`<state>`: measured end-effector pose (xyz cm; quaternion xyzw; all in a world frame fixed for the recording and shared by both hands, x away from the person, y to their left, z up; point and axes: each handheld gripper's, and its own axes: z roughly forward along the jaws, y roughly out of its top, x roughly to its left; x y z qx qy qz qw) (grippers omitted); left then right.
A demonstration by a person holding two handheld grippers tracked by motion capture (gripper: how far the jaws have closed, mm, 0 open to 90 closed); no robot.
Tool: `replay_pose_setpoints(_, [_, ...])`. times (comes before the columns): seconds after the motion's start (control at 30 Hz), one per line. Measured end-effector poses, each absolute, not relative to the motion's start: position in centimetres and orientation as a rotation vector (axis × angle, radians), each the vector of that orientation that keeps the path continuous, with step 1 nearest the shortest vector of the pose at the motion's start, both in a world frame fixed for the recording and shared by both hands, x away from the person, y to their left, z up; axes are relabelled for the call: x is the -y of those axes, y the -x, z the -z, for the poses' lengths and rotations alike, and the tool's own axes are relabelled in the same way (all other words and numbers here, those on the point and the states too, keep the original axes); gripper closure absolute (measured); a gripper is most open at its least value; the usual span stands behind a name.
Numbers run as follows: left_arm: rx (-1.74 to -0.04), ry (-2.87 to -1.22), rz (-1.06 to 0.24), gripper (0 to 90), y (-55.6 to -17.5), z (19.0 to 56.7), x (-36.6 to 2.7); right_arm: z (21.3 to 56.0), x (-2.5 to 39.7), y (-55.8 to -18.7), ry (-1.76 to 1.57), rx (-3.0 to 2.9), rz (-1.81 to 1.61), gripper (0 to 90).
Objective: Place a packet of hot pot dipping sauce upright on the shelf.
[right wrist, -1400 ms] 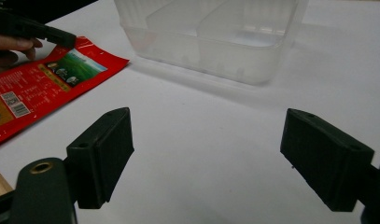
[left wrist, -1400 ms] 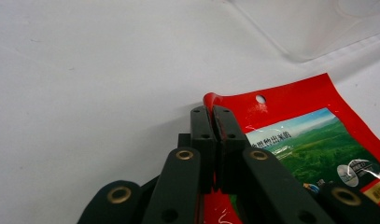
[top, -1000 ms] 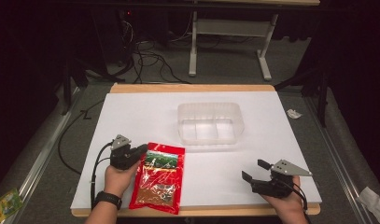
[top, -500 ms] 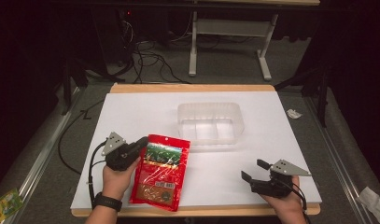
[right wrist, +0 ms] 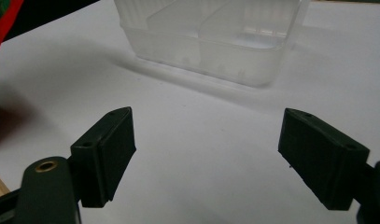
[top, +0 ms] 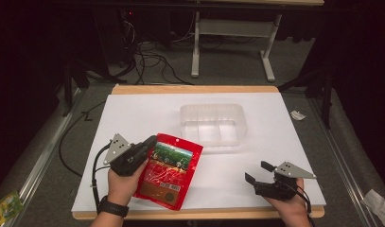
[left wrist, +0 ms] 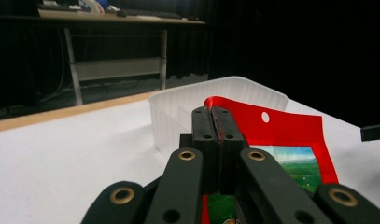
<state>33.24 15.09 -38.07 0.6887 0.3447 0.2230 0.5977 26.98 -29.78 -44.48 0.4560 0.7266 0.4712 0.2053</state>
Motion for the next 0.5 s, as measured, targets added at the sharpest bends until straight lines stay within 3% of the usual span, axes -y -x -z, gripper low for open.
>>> replay_pose_setpoints(0.5, [-0.683,-1.503,-0.546,90.0,-31.5,35.2,-13.6,44.2,29.3,-26.9,-1.24,-2.019,-1.337,19.9])
